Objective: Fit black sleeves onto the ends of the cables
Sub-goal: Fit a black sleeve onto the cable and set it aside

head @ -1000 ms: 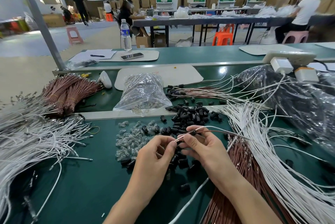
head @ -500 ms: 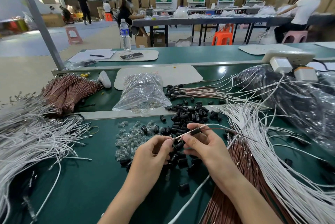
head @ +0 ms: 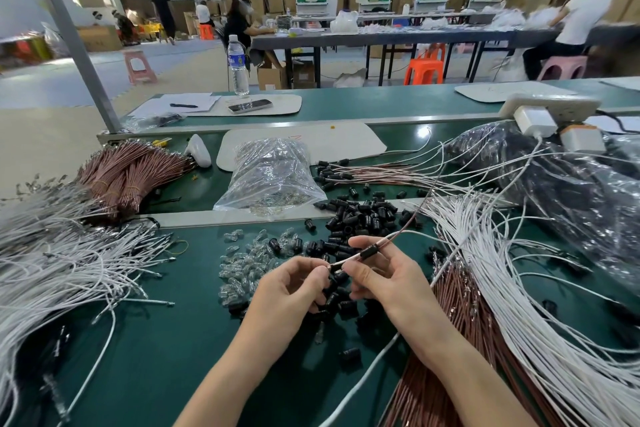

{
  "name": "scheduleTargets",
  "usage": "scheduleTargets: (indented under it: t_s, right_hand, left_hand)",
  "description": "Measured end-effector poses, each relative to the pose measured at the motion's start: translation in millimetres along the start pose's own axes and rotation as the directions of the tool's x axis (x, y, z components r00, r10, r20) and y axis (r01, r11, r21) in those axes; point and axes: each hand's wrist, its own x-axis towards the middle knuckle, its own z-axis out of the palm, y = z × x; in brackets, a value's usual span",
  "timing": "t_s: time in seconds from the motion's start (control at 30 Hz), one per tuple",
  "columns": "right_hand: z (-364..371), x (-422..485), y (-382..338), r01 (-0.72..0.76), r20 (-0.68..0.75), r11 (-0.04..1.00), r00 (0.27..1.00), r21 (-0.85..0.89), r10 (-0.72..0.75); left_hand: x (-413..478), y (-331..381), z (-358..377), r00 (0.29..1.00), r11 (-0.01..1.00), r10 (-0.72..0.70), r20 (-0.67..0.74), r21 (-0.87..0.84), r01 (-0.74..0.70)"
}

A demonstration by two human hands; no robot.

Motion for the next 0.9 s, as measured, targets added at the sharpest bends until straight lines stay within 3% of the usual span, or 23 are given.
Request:
scheduleTargets:
  t_s: [0.47,0.9]
  right_hand:
    - [6.4,-1.7,0.7,0.075,0.038,0.99,0.997,-0.121,-0.07]
    - [8.7,-1.8,-0.5,0.096,-0.004,0.99,0.995,-0.108,-0.097]
  left_hand:
    - [1.7,1.2,-2.6,0.997,0.998,-0.057,0.044,-0.03,0.058]
    - [0.2,0.0,-2.1,0.998,0.999,-0.035,0.043,-0.024,0.036]
